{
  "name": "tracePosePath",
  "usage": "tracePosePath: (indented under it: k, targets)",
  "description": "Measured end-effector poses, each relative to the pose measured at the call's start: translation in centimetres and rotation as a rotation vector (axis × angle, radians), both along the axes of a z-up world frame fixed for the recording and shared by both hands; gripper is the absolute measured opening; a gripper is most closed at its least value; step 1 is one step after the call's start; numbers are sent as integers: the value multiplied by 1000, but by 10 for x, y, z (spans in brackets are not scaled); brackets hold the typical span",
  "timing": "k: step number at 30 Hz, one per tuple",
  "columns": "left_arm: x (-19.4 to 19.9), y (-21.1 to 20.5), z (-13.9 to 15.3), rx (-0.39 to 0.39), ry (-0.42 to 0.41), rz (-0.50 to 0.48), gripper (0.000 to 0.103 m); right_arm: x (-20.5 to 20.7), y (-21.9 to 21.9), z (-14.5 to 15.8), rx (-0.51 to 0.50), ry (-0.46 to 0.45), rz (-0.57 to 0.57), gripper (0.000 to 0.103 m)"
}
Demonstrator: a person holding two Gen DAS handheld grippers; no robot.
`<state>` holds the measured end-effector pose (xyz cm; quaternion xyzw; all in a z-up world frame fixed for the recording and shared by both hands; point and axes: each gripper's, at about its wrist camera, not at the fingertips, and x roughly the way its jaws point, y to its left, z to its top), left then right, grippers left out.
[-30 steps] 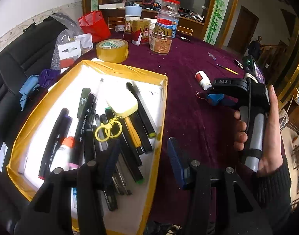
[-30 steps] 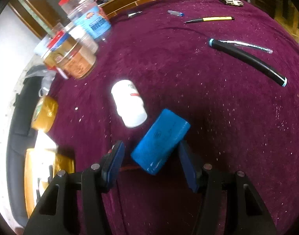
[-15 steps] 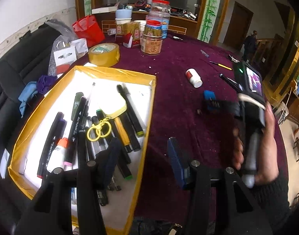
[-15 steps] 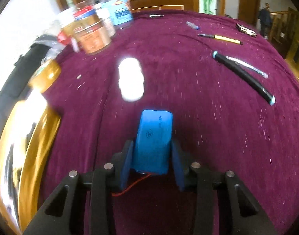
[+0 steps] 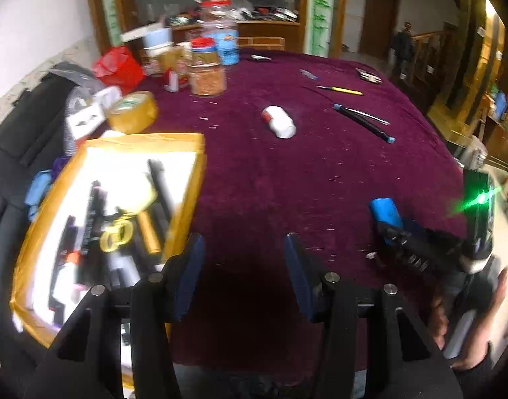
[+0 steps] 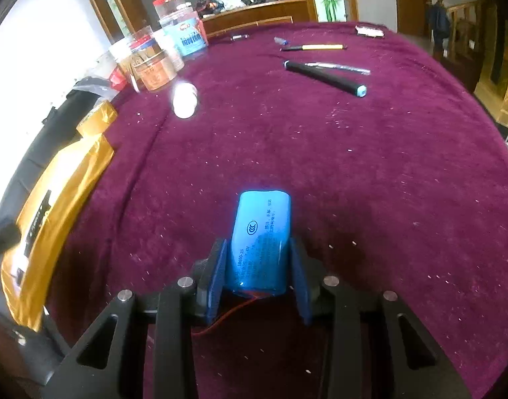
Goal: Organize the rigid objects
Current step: 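Grasp the white red-labelled bottle with the left tool while the right tool holds the battery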
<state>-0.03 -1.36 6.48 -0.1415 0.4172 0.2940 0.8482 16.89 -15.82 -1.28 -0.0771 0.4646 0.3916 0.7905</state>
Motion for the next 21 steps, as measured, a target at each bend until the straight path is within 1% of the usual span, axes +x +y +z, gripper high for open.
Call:
tracePosePath:
  k: [2, 4, 6, 9, 12, 16, 19, 21]
  targets:
    - [16, 3, 0, -50, -13, -30, 48, -3, 0, -1, 12, -27, -16, 33]
    - [35, 13, -4, -95, -5, -28, 48, -5, 3, 0, 2, -42, -26, 35]
    - [53, 21, -9, -110, 9, -25, 48, -6, 3, 0, 7, -49, -35, 35]
    - [87, 36, -18, -99, 55, -9, 48, -4, -2, -1, 38, -28, -35, 35]
    - [121, 48, -26, -104, 80, 2, 48, -3, -7, -2, 60, -15, -30, 35]
    - [170, 54, -31, -43, 137, -22, 48, -7, -6, -3, 53, -28, -26, 35]
    - [196, 69, -39, -55, 167, -22, 48, -7, -5, -3, 54, -29, -21, 37]
    - [211, 83, -48, -60, 190, 8, 48, -7, -7, -4, 63, -21, -12, 37]
